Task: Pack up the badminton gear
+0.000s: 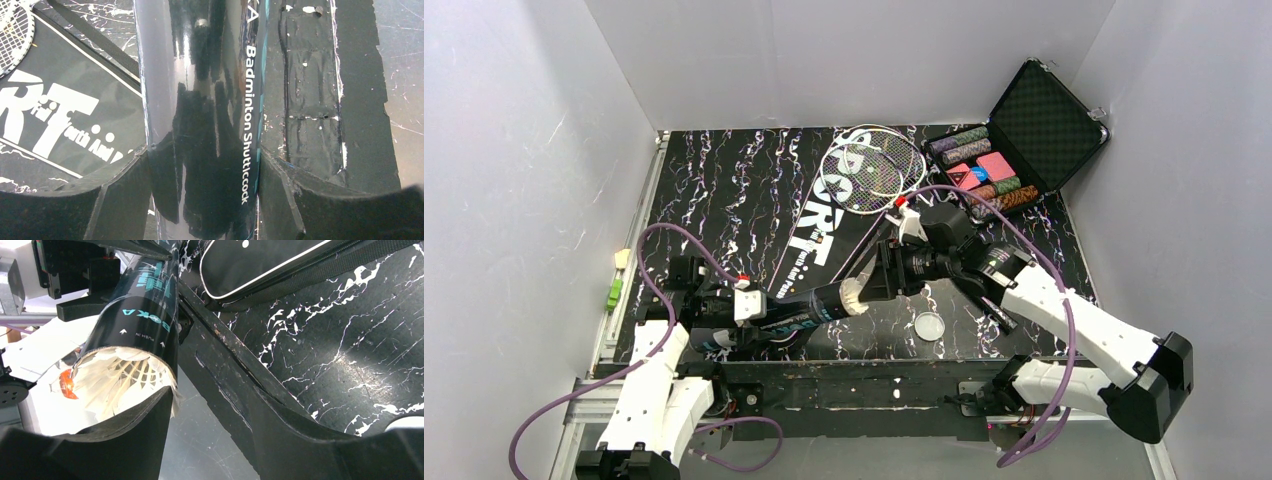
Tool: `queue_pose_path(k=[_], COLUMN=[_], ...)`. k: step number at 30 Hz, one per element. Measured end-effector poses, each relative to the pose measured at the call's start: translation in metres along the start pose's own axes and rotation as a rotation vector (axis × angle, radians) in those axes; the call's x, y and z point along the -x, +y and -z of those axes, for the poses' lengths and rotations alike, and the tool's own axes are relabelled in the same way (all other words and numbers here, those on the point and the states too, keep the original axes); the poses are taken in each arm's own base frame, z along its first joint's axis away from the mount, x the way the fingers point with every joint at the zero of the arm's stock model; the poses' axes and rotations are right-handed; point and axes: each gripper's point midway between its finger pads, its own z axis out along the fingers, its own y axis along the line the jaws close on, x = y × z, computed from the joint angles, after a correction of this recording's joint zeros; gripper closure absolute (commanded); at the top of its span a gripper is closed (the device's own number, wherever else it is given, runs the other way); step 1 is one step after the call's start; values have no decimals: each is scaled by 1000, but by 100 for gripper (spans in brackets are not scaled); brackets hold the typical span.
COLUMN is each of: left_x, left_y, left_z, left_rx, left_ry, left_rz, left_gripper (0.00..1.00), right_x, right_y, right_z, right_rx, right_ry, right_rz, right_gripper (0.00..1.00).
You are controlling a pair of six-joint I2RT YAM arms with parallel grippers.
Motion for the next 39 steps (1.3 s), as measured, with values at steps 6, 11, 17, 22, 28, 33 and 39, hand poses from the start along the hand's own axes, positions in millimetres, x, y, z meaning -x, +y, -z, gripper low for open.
queue_pose_path(k=[6,11,17,22,28,33,39], left_x=[2,2,3,2,1,1,1], left_y=[1,2,3,3,5,6,7], left_z=[1,1,0,0,0,0,0], left_rx=[4,7,8,7,9,13,14], left_ry=[-1,-1,-5,-3,-2,-1,-2], left_rz=[7,10,7,16,16,10,4], left_gripper=[99,99,99,99,100,99,99], right_x=[4,2,1,2,7,30,88], right_y=[-1,1,5,7,4,-3,-40], right_z=[-8,-21,-36,-44,-47,-21,37], right_rx=[9,19,32,38,29,28,-60], right_ry=[-11,-7,-16,-27,-45,-126,-386], right_rz=[-22,-23,-28,-44,-68,-107,-193], right_gripper=[37,37,38,30,19,16,15])
